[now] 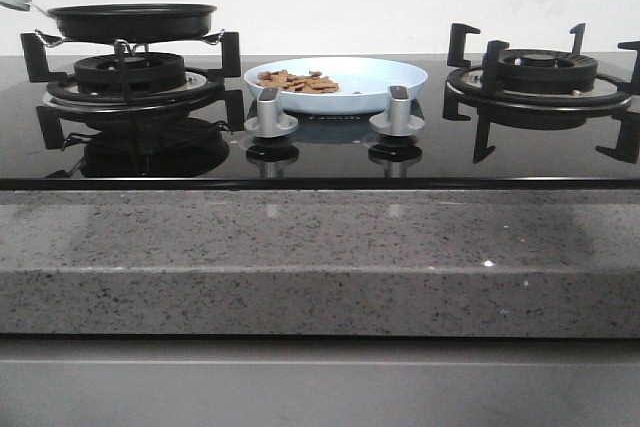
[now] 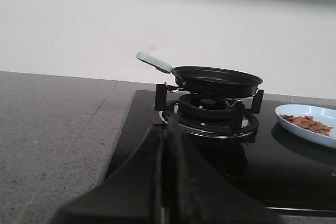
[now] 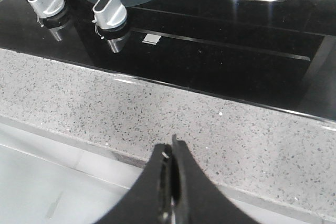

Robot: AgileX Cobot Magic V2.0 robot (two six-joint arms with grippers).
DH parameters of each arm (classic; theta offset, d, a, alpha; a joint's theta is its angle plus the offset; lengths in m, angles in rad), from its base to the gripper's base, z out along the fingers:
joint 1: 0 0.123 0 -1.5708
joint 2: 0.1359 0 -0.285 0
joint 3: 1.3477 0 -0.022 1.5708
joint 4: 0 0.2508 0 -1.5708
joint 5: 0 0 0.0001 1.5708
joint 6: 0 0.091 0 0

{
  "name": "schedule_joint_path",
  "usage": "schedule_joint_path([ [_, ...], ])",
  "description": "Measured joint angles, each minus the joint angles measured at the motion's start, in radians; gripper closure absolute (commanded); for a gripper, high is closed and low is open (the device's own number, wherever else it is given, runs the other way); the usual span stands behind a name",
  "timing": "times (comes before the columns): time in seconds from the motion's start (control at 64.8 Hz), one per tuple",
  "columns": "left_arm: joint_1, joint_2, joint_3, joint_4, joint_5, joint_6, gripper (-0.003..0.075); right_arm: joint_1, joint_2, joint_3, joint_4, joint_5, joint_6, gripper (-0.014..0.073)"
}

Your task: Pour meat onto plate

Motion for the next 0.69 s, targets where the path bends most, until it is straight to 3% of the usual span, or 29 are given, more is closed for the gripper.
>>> schedule_joint_path([
  [0.34,0.0,0.0,0.0,0.0,0.0,0.0,0.0741,-0.02,-0.049,0.022,-0.039,-0.037,0.0,0.0662],
  [0.695,0.0,0.0,0.0,0.0,0.0,0.0,0.0741,-0.18,-0.361,0.417,-0.089,-0.545,-0.014,0.0662],
])
